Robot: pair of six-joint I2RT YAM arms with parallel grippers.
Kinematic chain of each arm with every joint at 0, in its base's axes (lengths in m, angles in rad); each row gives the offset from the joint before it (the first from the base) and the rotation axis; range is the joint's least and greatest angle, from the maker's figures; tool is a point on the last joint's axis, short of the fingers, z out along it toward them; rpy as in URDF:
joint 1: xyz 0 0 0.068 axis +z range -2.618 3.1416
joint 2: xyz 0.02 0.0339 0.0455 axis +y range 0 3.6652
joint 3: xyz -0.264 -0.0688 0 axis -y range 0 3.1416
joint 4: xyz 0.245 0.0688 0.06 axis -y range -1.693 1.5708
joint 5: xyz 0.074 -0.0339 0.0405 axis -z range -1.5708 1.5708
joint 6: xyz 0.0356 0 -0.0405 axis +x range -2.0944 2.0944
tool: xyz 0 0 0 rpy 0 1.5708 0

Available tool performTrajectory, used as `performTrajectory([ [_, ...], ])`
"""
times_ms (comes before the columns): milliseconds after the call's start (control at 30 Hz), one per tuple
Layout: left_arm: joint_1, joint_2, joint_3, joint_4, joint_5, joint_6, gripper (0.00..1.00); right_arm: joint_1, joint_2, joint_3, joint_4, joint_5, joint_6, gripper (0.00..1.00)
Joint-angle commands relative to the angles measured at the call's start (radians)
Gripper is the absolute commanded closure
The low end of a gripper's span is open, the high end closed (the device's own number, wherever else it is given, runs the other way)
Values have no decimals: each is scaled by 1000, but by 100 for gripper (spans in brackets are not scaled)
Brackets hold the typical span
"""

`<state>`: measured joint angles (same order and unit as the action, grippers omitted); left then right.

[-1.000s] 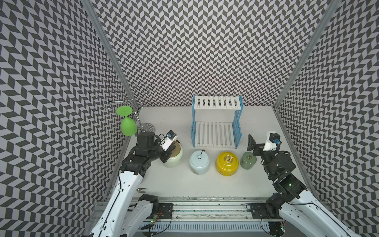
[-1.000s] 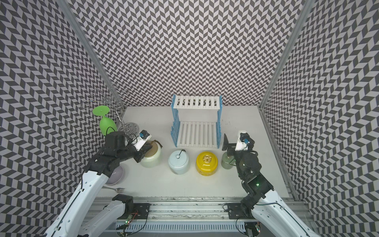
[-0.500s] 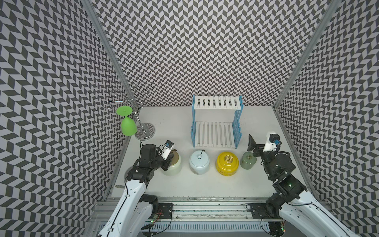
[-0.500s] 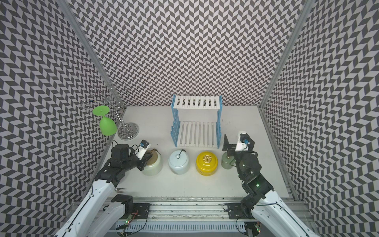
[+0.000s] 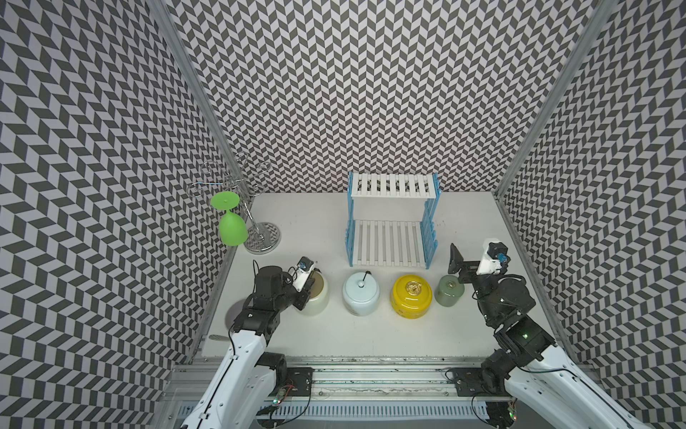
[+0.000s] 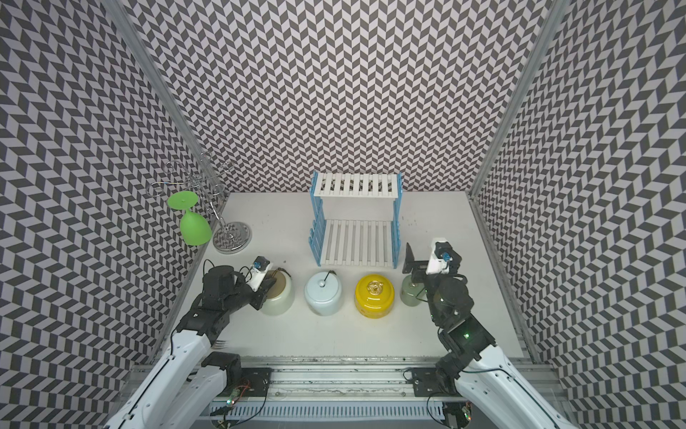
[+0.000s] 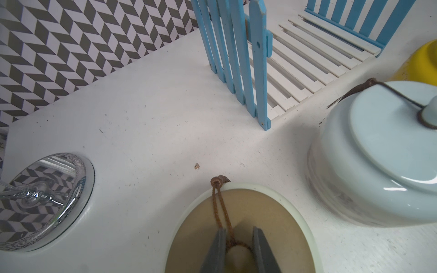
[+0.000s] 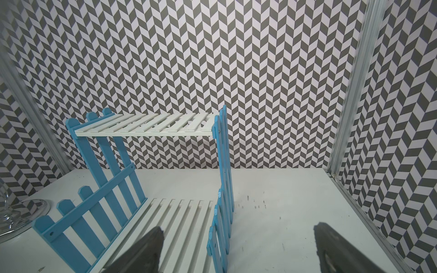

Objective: Remove the tea canisters from the shelf
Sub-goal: Place the tea canister at the center of the board.

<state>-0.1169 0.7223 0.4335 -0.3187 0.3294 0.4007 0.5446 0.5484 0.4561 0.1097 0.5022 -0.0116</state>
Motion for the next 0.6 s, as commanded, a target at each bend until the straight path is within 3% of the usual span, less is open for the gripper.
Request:
performTrajectory([
  [0,6,-27,1,134,5,24,85,-8,-16,-7,51,1,-3,0],
  [200,7,-32,19,124,2,20,40,-8,-15,-7,55,6,-2,0],
  [467,9,6,179,71,58,-62,3,-9,47,23,50,79,56,0],
  [567,10,45,221,96,61,-116,0,-14,113,47,37,185,83,0],
])
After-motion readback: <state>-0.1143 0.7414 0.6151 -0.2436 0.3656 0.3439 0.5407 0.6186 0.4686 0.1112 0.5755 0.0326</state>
